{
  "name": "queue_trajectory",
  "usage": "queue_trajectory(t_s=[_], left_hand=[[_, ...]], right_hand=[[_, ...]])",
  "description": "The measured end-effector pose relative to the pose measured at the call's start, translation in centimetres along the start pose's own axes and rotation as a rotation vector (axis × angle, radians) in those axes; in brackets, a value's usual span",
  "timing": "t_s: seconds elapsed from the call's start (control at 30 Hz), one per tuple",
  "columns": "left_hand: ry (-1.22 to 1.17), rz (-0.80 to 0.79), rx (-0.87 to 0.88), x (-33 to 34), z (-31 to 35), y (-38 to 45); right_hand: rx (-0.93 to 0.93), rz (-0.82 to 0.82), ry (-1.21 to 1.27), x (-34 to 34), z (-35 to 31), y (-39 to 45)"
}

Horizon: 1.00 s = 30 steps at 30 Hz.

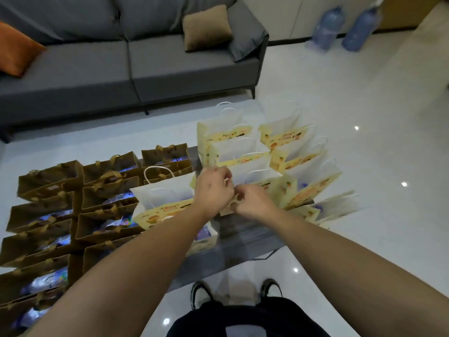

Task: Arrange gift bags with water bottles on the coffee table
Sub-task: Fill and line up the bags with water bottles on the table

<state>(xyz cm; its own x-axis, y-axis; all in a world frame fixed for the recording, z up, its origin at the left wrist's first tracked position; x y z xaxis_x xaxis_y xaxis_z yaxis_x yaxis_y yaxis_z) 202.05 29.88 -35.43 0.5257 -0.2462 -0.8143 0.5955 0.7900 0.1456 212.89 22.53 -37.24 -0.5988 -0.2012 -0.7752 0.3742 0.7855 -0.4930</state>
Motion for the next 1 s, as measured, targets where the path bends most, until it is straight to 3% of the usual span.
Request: queue_trajectory(t_s=[0.23, 0.37, 0.43, 0.63, 0.8, 0.9, 1.0], left_hand=[[-0.038, -0.329, 0.174, 11.0, 10.6, 1.8], [-0.040, -0.378, 0.273, 16.6, 18.2, 2.3], [0.007, -0.400, 0.262, 19.6, 21.1, 2.5], [0.383, -0.735, 0.076, 26.0, 23.9, 2.2], [0.364, -0.711, -0.066, 26.5, 23.0, 2.8], [0.370, -0.660, -0.103, 26.5, 22.7, 4.0], [0.386, -0.617, -0.148, 26.2, 22.5, 4.9]], right_hand=[[0.144, 0.091, 0.018, -7.5, 14.8, -1.8], [0.216, 0.119, -0.002, -11.5, 24.1, -1.7], [0.191, 0.115, -0.032, -12.9, 27.9, -1.3], [0.075, -0.078, 0.068, -13.4, 34.4, 1.3], [-0.040, -0.210, 0.202, -14.1, 35.1, 2.8], [-0.054, -0.151, 0.343, -14.7, 34.7, 3.7], [-0.068, -0.128, 0.329, -14.8, 35.1, 4.5]])
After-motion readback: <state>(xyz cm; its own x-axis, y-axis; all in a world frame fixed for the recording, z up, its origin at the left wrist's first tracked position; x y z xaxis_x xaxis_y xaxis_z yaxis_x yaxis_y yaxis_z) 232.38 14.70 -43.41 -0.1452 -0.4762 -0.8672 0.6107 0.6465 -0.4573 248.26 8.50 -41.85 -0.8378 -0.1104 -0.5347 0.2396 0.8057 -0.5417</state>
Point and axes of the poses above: each hand's wrist, its own y-axis towards the middle knuckle, its own x-axis out of the palm, z = x × y, the point moved 5 cm from there along y, towards the middle knuckle, and after that the axes turned 11 degrees about x, right-handed, at the moved point
